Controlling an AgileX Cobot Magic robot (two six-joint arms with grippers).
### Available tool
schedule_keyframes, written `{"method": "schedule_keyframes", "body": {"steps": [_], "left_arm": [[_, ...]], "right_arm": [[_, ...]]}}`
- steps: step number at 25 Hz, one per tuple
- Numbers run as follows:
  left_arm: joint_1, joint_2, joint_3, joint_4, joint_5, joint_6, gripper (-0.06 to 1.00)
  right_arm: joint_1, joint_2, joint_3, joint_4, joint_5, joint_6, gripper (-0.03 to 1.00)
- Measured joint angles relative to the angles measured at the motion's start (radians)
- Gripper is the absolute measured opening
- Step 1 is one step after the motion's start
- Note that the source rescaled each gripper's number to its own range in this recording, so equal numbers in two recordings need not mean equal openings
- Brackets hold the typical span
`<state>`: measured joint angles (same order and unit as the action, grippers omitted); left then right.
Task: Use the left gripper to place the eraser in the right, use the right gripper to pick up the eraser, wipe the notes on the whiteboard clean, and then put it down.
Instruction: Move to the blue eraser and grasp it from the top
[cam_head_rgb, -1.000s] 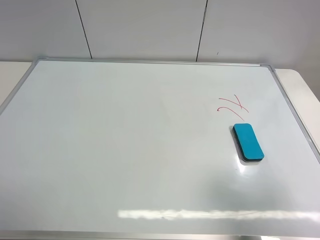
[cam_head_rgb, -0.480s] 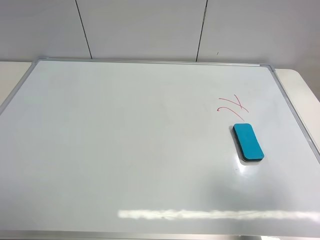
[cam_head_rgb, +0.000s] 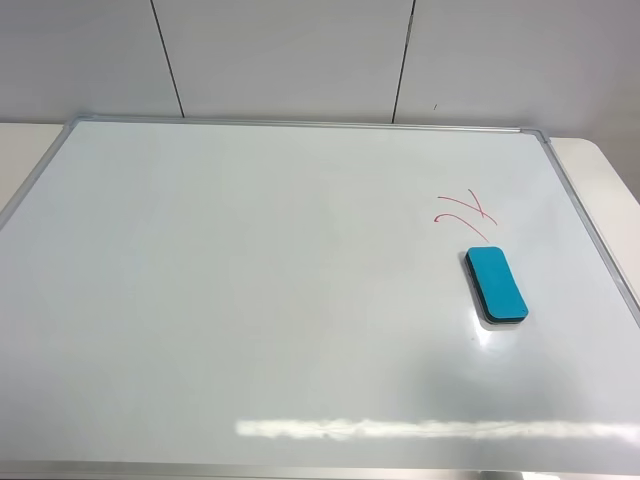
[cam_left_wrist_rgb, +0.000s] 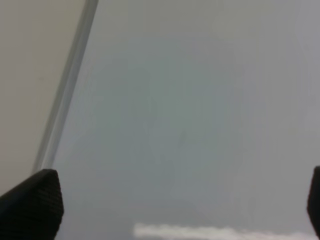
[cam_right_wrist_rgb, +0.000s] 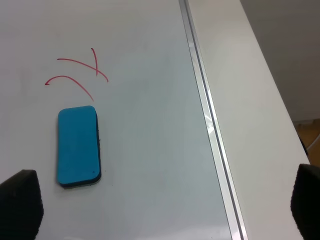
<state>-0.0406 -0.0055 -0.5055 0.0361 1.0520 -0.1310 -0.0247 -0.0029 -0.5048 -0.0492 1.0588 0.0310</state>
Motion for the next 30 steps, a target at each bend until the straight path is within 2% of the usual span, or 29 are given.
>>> {"method": "schedule_keyframes", "body": {"steps": [30], "left_arm": [[0.0,0.0,0.0,-0.001,0.0,0.0,1.0]], "right_arm": [[0.0,0.0,0.0,-0.003,0.0,0.004,1.0]]}}
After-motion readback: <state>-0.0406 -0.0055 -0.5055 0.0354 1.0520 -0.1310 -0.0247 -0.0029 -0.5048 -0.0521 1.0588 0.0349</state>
